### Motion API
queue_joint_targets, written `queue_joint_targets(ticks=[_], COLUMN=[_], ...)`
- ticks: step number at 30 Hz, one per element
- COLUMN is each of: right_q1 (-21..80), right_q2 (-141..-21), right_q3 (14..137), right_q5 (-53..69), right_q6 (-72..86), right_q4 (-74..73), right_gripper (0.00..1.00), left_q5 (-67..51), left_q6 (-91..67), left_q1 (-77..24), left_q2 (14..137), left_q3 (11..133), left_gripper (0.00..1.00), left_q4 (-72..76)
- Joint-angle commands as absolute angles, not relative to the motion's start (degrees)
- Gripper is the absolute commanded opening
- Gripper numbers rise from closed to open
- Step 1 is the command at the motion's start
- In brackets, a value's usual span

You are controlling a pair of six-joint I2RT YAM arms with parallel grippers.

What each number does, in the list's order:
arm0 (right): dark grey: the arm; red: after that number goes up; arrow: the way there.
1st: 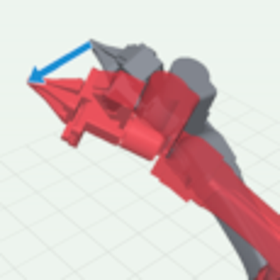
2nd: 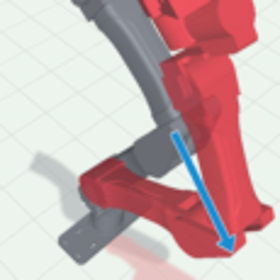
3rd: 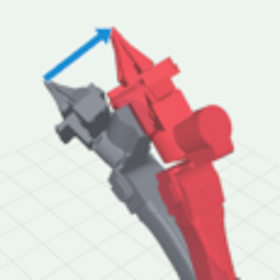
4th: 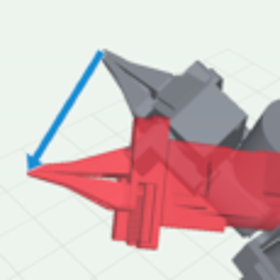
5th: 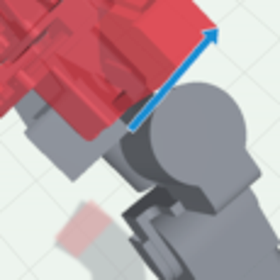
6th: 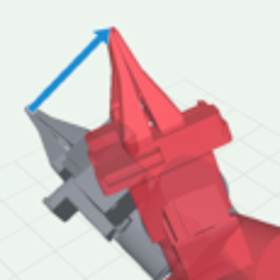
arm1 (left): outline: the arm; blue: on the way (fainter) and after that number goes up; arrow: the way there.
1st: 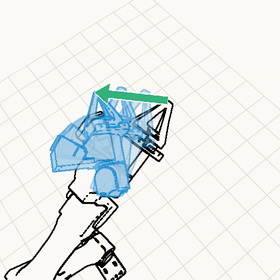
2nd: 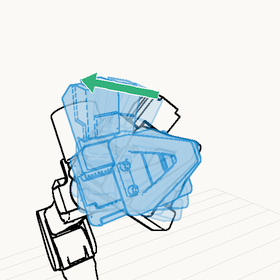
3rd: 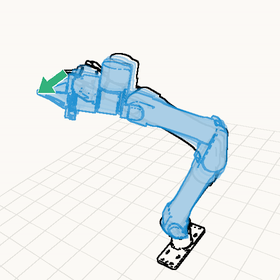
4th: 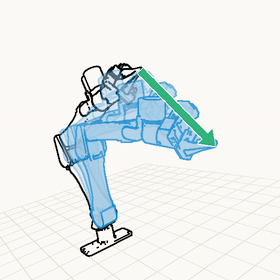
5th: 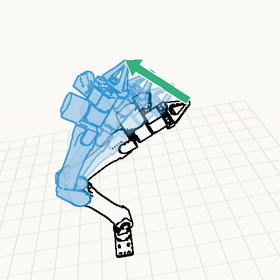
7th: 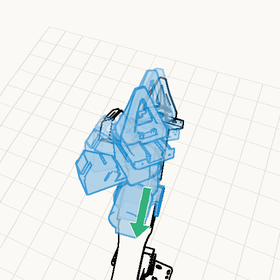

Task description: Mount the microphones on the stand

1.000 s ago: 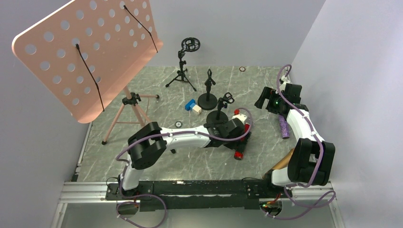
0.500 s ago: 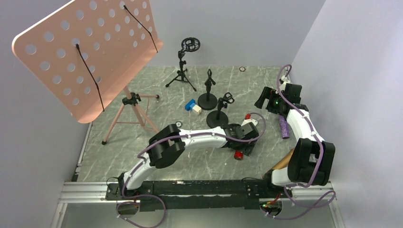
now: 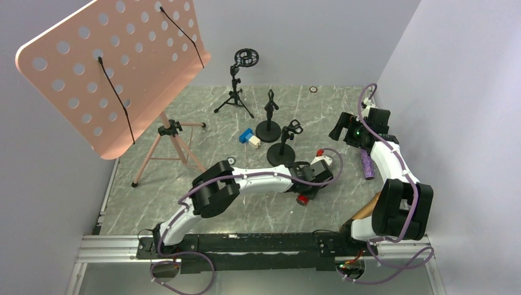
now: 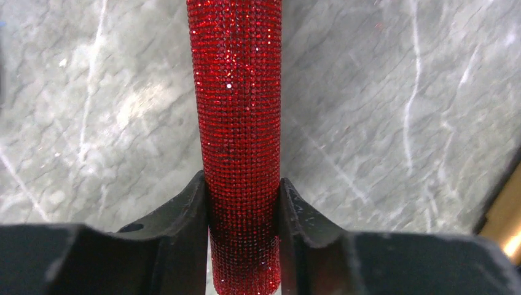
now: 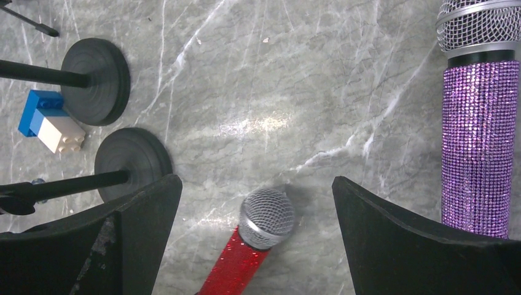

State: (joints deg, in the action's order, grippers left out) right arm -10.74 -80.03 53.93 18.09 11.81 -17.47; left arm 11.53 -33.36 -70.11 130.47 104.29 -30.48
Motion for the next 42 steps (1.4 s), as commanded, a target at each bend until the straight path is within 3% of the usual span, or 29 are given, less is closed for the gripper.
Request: queue_joint_targets(ticks=[1, 9, 16, 26, 34, 38, 42], right_q1=[-10.90, -10.79, -10.81, -10.81, -9.91, -6.95, -3.99], right_q2=[-78.82, -77.08, -75.51, -68.81, -68.37, -67.42, -67.15], right_q3=[55.08, 54.87, 55.24, 55.13, 60.05, 56.67, 51.17], right_q5=[19.71, 24.39, 39.81, 62.80, 81.82, 83.29, 81.79], right_q6=[11.16, 6.49, -4.07, -10.98, -8.93, 1.99, 22.02], right_q4=[-16.25, -16.52, -19.68, -22.17, -27.34, -17.05, 3.62], right_gripper=[1.00, 1.00, 1.00, 1.00, 1.00, 1.00, 1.00], left_q5=[13.23, 7.93, 1.15, 2.35, 5.28, 4.71, 4.20], left_q6=[-29.97, -25.88, -21.46, -25.79, -26.59, -26.07, -25.89], left_q1=[-70.31, -70.31, -70.22, -65.00, -62.66, -62.23, -62.31], left_q2=[120.11, 99.89, 87.60, 75.33, 75.90, 80.26, 85.50], left_q3=[95.12, 68.95, 54.88, 47.96, 52.33, 57.43, 62.03], left_gripper=[0.06, 0.01, 0.00, 0.00, 0.00, 0.00, 0.00], left_q4=[-24.15, -8.51, 2.85, 10.97, 14.38, 17.16, 21.53])
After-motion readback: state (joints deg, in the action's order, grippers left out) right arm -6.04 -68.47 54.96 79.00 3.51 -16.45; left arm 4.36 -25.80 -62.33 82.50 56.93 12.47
